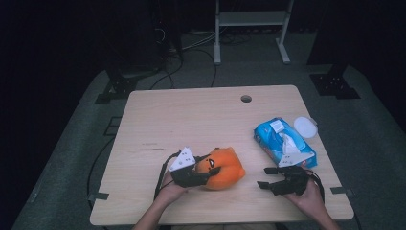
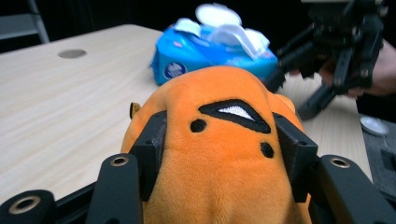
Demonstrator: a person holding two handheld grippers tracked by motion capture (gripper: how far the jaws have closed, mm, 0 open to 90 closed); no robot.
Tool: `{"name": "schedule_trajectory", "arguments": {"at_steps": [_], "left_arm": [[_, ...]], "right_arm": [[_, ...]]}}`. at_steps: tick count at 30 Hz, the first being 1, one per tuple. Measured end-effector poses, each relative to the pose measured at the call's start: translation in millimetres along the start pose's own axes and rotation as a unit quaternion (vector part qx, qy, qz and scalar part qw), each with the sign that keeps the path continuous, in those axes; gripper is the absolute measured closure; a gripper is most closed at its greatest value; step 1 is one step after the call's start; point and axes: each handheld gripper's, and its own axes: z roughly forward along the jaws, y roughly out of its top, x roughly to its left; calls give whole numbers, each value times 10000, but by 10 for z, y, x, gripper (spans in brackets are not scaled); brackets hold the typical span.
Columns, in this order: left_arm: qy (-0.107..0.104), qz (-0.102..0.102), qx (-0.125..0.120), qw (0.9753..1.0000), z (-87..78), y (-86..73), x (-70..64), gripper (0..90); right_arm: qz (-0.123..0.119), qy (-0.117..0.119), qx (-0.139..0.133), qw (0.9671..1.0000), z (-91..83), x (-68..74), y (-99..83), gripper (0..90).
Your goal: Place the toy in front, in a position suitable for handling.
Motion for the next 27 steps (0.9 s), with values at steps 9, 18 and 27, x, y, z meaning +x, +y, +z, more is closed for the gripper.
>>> {"name": "schedule_trajectory", "arguments": {"at_steps": [9, 18, 27], "left_arm": [[-197, 140, 112, 9996, 65, -109, -31, 390], [-277, 143, 181, 9994, 49, -129, -5, 321], [-300, 240, 233, 9990, 63, -117, -20, 292]], "right_arm": [[-10, -100, -292, 9995, -130, 17, 8, 348], [-169, -592, -1055, 9925, -394, 21, 169, 342], [-1, -1445, -1434, 9791, -703, -345, 221, 345]]}}
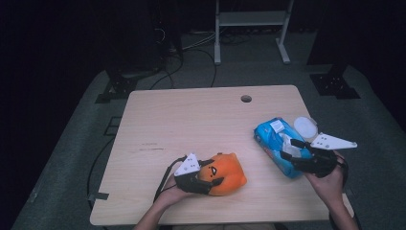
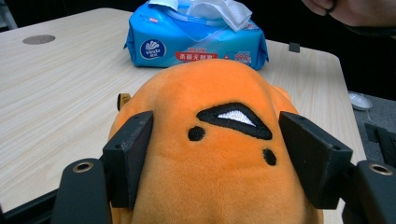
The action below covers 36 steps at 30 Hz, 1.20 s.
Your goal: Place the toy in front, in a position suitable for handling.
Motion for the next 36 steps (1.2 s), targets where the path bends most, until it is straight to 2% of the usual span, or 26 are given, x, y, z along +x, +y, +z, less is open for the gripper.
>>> {"name": "schedule_trajectory", "arguments": {"at_steps": [3, 7, 8, 11, 12, 13, 16, 18, 21, 24, 27, 29, 33, 36], "left_arm": [[15, 30, 10, 10000, 2, 4, -10, 291], [20, 32, -35, 10000, 6, -12, -10, 285], [16, 27, -45, 10000, 6, -16, -11, 281], [11, 63, -35, 10000, 5, -14, -12, 279], [9, 75, -30, 10000, 4, -13, -12, 279], [9, 73, -34, 10000, 4, -16, -12, 278], [-2, 69, -56, 10000, 2, -22, -11, 277], [-2, 105, -22, 9999, 1, -15, -10, 276], [-11, 130, -13, 9999, 5, -12, -11, 268], [-24, 109, -44, 9999, 6, -22, -3, 260], [-29, 140, -44, 9999, 0, -26, 6, 253], [-20, 145, -64, 9999, 2, -28, 0, 249], [-25, 161, -57, 9999, -2, -33, 10, 242], [-30, 146, -57, 9999, -10, -41, 19, 236]], "right_arm": [[9, -131, 130, 9998, 86, -116, -6, 363], [46, -368, 592, 9976, 268, -212, -91, 431], [64, -445, 723, 9964, 308, -228, -118, 472], [112, -626, 1032, 9926, 366, -264, -162, 710], [162, -642, 1038, 9924, 348, -271, -152, 788], [215, -641, 974, 9929, 318, -281, -135, 826], [423, -622, 780, 9941, 220, -306, -77, 860], [555, -513, 666, 9949, 167, -316, -49, 864], [530, -400, 528, 9964, 93, -262, 16, 866], [406, -249, 291, 9984, -13, -166, 141, 866], [241, 97, 183, 9995, -101, -32, 294, 864], [-49, 283, 223, 9993, -136, 113, 397, 863], [-428, 843, 379, 9948, -177, 451, 589, 863], [-664, 1311, 453, 9881, -156, 670, 677, 862]]}}
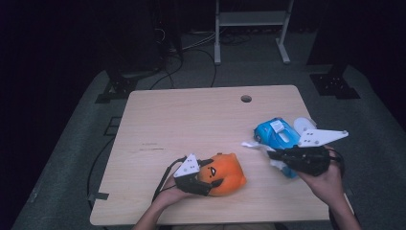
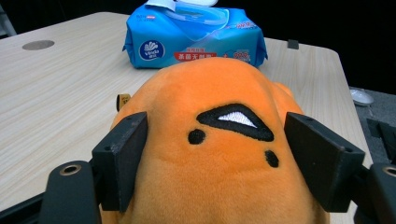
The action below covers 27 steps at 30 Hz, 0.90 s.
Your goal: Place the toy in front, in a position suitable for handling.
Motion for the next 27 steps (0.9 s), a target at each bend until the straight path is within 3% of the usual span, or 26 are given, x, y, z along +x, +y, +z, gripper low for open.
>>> {"name": "schedule_trajectory", "arguments": {"at_steps": [4, 9, 12, 18, 22, 23, 27], "left_arm": [[-16, -24, -16, 10000, 1, -5, 8, 230], [-18, -15, -28, 10000, 3, -12, 14, 228], [-4, -13, -31, 10000, 12, -10, 5, 224], [13, 143, 23, 9999, 29, 7, -17, 217], [-4, 84, -5, 10000, 35, 3, -17, 217], [-10, 63, -15, 10000, 35, 0, -15, 216], [-12, 97, 28, 9999, 42, 7, -20, 214]], "right_arm": [[-168, 620, 135, 9978, 108, 197, 98, 859], [-262, 1016, 345, 9939, 215, 321, 156, 859], [-268, 1049, 539, 9927, 325, 331, 139, 859], [-240, 813, 1033, 9910, 668, 269, 60, 852], [-243, 774, 1019, 9915, 832, 252, 21, 839], [-341, 656, 1067, 9915, 953, 268, -12, 806], [-441, 533, 1048, 9921, 1098, 317, -68, 708]]}}
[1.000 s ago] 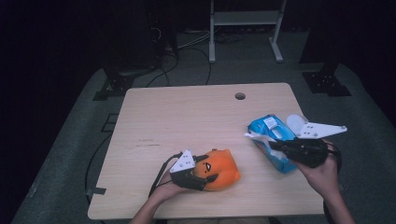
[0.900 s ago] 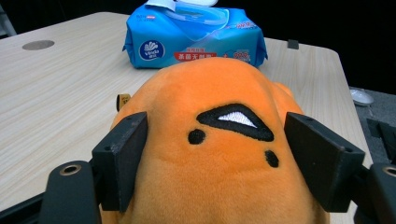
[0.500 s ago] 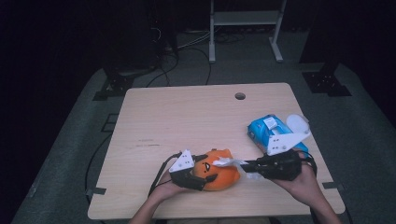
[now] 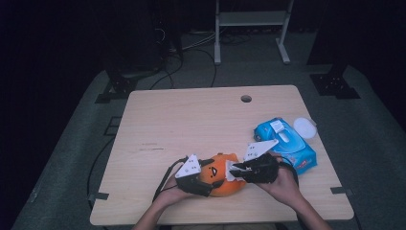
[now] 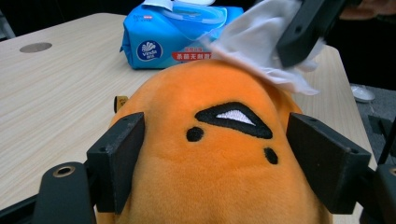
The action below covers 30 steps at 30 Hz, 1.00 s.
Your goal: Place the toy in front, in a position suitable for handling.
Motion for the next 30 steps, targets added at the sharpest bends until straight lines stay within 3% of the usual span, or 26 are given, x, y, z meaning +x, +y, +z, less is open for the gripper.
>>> {"name": "schedule_trajectory", "arguments": {"at_steps": [1, 3, 5, 7, 9, 12, 15, 19, 21, 25, 29, 30], "left_arm": [[0, 0, 0, 10000, 0, 0, 0, 214], [9, -10, 10, 10000, 6, 2, 1, 216], [17, -13, 23, 10000, 7, 5, 4, 217], [17, 126, 191, 9997, -24, 65, 5, 217], [9, 243, 273, 9993, -83, 147, -1, 203], [-55, 189, 185, 9996, -162, 193, 2, 211], [-19, 313, 368, 9988, -181, 162, -2, 245], [61, 193, 471, 9987, -192, 153, 36, 355], [56, 175, 471, 9987, -190, 144, 49, 381], [64, -78, 418, 9991, -200, 96, 152, 388], [149, -199, 331, 9991, -198, 71, 178, 387], [176, -269, 253, 9992, -185, 56, 199, 387]], "right_arm": [[0, 0, 0, 10000, 0, 0, 0, 708], [-255, -332, -24, 9991, 69, 67, -23, 686], [-267, -396, -89, 9988, 102, 80, -45, 656], [-404, -525, -99, 9978, 153, 103, -79, 654], [-430, -580, -141, 9973, 200, 130, -124, 662], [-265, -645, -163, 9974, 218, 124, -165, 700], [-91, -566, -197, 9982, 219, 81, -187, 764], [-95, -440, -118, 9989, 198, 68, -184, 832], [-83, -398, -98, 9991, 184, 53, -184, 840], [24, -320, 8, 9995, 132, 11, -234, 854], [102, -198, -22, 9997, 93, 39, -254, 857], [85, -78, -121, 9999, 91, 84, -230, 859]]}}
